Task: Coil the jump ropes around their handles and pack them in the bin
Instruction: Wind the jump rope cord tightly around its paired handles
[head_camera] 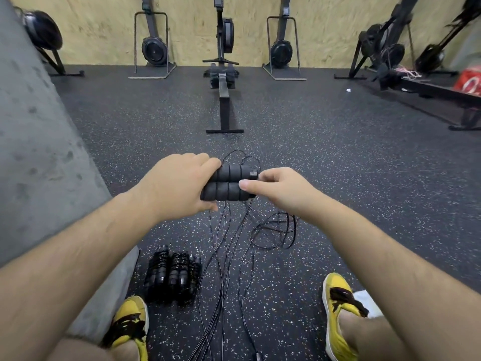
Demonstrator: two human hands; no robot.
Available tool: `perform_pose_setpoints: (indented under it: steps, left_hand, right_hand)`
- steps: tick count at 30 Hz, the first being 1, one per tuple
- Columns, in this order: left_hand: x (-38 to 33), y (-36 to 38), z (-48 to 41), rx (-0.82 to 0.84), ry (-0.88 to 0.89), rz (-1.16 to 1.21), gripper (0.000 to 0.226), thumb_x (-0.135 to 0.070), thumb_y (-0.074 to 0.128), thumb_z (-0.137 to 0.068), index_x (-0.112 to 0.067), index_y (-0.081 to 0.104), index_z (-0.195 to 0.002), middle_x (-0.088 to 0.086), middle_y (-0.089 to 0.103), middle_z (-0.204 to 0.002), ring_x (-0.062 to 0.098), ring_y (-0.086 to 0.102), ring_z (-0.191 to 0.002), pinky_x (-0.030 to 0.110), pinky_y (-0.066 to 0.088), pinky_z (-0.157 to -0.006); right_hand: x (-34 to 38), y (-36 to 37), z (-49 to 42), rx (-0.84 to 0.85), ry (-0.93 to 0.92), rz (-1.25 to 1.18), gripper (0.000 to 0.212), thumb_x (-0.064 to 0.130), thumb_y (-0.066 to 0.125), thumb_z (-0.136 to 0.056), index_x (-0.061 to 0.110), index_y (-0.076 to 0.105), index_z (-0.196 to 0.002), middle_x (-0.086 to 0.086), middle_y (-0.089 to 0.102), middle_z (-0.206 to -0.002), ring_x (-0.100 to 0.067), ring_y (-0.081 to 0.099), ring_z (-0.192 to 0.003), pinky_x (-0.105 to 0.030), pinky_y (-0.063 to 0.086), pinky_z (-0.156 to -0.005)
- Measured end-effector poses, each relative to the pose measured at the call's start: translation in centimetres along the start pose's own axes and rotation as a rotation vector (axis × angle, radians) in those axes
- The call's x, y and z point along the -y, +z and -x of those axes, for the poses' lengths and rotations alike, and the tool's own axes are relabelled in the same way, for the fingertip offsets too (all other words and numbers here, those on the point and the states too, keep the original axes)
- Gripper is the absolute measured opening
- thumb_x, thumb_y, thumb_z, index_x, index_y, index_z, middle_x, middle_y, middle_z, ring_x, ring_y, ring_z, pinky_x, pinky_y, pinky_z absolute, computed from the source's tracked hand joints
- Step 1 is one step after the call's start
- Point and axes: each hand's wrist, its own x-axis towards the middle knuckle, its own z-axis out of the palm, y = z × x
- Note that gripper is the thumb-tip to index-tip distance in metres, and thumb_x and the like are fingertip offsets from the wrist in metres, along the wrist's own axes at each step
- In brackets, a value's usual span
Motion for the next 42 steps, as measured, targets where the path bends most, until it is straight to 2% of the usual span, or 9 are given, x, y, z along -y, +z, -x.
perform_pose_setpoints:
  steps: [8,14,19,22,26,28,32,37,42]
  left_hand:
    - [-0.5,1.0,-0.2,0.073,-0.107,-0.005,0.059,-0.074,0.062,-0.075,-0.025,0.048,-0.104,-0.005,0.06,-0.1,0.025,0.064,-0.091,0.035,0.043,-0.067]
    - [0.1,1.6,-0.1,0.106,-0.112,0.069,0.047,-0.069,0.061,-0.072,-0.03,0.042,-0.09,-0.009,0.058,-0.089,0.024,0.064,-0.083,0.034,0.049,-0.065]
    - [-0.5,1.0,0.1,0.143,-0.002,0.185,0.035,-0.055,0.058,-0.066,-0.029,0.046,-0.085,-0.011,0.056,-0.081,0.02,0.061,-0.077,0.032,0.048,-0.064]
    - [-1.0,0.1,0.5,0.118,0.022,0.348,0.037,-0.054,0.056,-0.063,-0.028,0.054,-0.09,-0.012,0.058,-0.08,0.012,0.058,-0.076,0.032,0.048,-0.066]
    - [-2.1,-1.3,0.6,-0.041,-0.089,0.56,0.033,-0.047,0.071,-0.067,-0.035,0.055,-0.094,-0.016,0.059,-0.081,0.007,0.058,-0.077,0.03,0.047,-0.068]
    - [-2.6,-1.3,0.3,-0.101,-0.126,0.46,0.035,-0.046,0.073,-0.07,-0.035,0.054,-0.096,-0.015,0.06,-0.085,0.012,0.059,-0.08,0.032,0.047,-0.068]
    - [-1.6,0.2,-0.6,-0.158,-0.237,0.138,0.034,-0.047,0.069,-0.073,-0.025,0.052,-0.092,-0.005,0.06,-0.088,0.028,0.064,-0.084,0.034,0.04,-0.062]
    - [0.3,1.8,-1.0,-0.035,-0.209,-0.068,0.032,-0.039,0.069,-0.073,-0.024,0.045,-0.088,0.0,0.061,-0.089,0.032,0.065,-0.085,0.034,0.035,-0.063]
    - [-0.8,2.5,-0.3,0.024,0.041,0.001,0.033,-0.045,0.061,-0.068,-0.026,0.057,-0.094,-0.006,0.062,-0.087,0.027,0.066,-0.082,0.034,0.044,-0.065]
  right_hand:
    - [0.3,2.2,0.4,-0.309,-0.172,0.373,0.027,0.046,0.067,-0.088,0.021,0.061,-0.078,0.005,0.063,-0.077,-0.017,0.059,-0.076,-0.03,0.045,-0.067]
    - [0.6,1.0,1.0,-0.179,-0.502,0.594,0.018,0.029,0.045,-0.1,0.019,0.06,-0.098,0.002,0.055,-0.094,-0.024,0.057,-0.092,-0.042,0.048,-0.082]
    - [0.3,-2.4,-0.3,-0.144,-0.697,0.591,0.009,0.023,0.06,-0.097,0.02,0.067,-0.101,0.011,0.056,-0.095,-0.01,0.053,-0.093,-0.033,0.048,-0.079]
    - [-0.1,-3.2,-1.1,-0.153,-0.623,0.35,0.008,0.022,0.065,-0.094,0.019,0.071,-0.099,0.015,0.058,-0.088,-0.002,0.053,-0.084,-0.018,0.041,-0.078]
    - [-1.8,-0.5,-1.5,-0.053,-0.269,0.134,0.016,0.016,0.05,-0.099,0.026,0.062,-0.094,0.008,0.065,-0.088,-0.011,0.06,-0.082,-0.03,0.05,-0.075]
    - [-1.8,2.1,-1.1,0.059,-0.19,0.233,0.02,0.009,0.043,-0.099,0.021,0.056,-0.089,0.004,0.06,-0.083,-0.013,0.055,-0.077,-0.027,0.043,-0.066]
    - [0.0,5.9,0.8,0.182,-0.048,0.217,0.016,0.026,0.039,-0.107,0.016,0.044,-0.097,-0.004,0.055,-0.093,-0.019,0.049,-0.079,-0.029,0.032,-0.068]
    - [2.4,3.3,2.9,0.166,-0.145,0.438,0.028,0.036,0.042,-0.105,0.015,0.054,-0.09,-0.002,0.059,-0.086,-0.021,0.054,-0.076,-0.033,0.035,-0.061]
    - [3.3,-1.3,2.6,0.064,-0.374,0.777,0.018,0.039,0.048,-0.101,0.026,0.06,-0.095,0.004,0.066,-0.09,-0.024,0.058,-0.088,-0.034,0.044,-0.072]
